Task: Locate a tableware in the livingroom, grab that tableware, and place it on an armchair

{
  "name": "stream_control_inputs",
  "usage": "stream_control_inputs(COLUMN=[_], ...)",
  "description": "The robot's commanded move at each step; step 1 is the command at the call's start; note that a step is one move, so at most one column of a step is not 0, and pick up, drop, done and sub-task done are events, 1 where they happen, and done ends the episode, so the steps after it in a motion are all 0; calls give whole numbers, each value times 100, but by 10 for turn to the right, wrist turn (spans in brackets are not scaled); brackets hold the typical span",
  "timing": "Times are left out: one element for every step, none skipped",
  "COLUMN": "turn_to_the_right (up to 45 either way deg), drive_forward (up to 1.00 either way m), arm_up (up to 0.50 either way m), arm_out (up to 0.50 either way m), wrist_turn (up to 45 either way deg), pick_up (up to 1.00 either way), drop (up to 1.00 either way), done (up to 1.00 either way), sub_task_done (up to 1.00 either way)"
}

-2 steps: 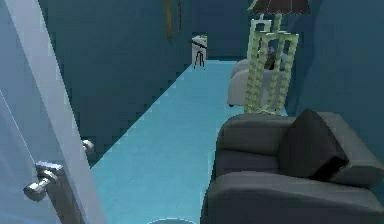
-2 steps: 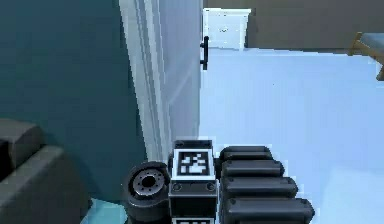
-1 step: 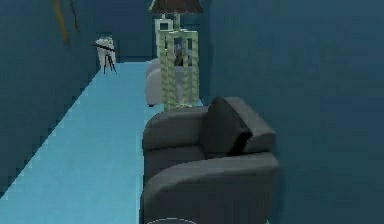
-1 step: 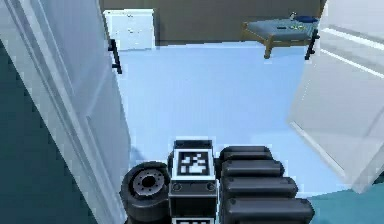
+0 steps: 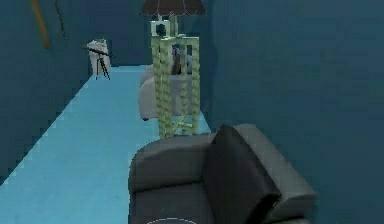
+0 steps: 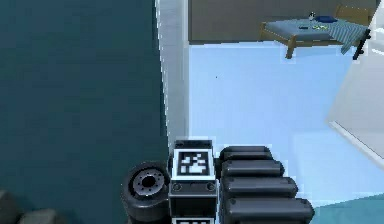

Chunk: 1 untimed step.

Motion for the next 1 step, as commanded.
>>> stream_control_inputs(turn_to_the_right=[-120], drive_forward=[0], arm_up=[0], arm_out=[0], wrist_turn=[0], pick_up=[0], drop=[0], done=[0], sub_task_done=[0])
